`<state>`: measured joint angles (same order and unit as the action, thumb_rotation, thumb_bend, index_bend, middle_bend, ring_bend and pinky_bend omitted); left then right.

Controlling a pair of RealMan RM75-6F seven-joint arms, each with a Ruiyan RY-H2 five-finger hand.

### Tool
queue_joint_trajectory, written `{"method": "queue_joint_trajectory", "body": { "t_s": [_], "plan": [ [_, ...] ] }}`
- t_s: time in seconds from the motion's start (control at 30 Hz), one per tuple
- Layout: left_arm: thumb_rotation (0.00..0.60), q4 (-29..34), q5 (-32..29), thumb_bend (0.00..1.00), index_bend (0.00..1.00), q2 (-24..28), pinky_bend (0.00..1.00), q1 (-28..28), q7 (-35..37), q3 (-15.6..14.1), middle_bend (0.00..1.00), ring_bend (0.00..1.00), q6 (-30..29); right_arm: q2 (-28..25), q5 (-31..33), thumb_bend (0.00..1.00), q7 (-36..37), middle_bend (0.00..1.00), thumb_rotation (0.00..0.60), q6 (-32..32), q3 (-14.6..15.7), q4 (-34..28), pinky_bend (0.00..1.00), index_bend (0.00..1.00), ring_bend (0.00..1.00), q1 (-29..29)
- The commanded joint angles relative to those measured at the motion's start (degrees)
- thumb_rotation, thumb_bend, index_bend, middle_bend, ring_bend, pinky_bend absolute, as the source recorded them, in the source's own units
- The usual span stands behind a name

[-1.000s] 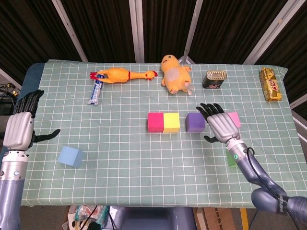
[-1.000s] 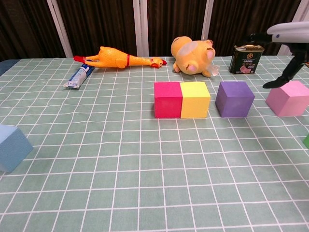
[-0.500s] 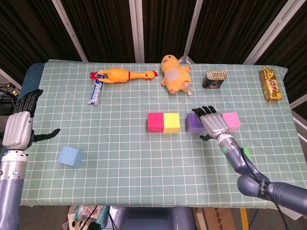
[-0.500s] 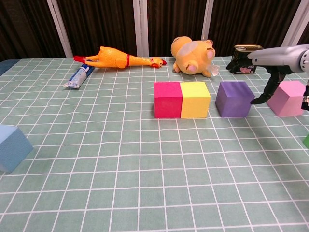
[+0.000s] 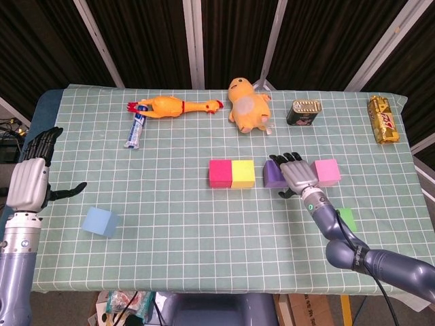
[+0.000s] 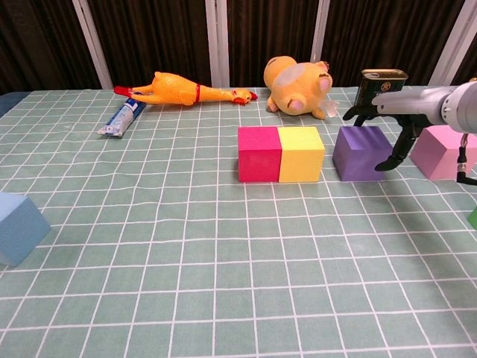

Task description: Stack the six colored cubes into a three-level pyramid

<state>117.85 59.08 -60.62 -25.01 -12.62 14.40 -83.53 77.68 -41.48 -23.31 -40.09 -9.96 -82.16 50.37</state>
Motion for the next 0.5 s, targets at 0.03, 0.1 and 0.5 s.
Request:
{"method": "queue_joint_trajectory", "body": {
  "t_s": [0.03, 0.1, 0.5],
  "plan": [
    [0.600, -0.12, 0.08, 0.07, 0.00, -0.13, 0.05, 0.05, -0.02, 0.14, 0.03, 0.00, 0.19, 1.35, 0.58, 0.26, 0.48, 0.20, 0.600, -0.34, 0.07, 1.70, 0.00, 0.00, 0.10, 0.63],
    [0.600, -0.19, 0.21, 0.07, 0.00, -0.23, 0.05, 0.13, -0.02, 0.26, 0.03, 0.00, 0.29, 1.95, 0.62, 0.27, 0.69, 0.23, 0.600, -0.60, 0.08, 2.50, 0.00, 0.00, 0.11, 0.90],
    [0.600, -0.43, 0.76, 0.07, 0.00, -0.66, 0.05, 0.54, 0.14, 0.67, 0.04, 0.00, 1.15, 4.40, 0.73, 0.31, 1.47, 0.32, 0.600, -2.79, -0.14, 5.40, 0.01, 0.00, 0.19, 1.66]
  ]
}}
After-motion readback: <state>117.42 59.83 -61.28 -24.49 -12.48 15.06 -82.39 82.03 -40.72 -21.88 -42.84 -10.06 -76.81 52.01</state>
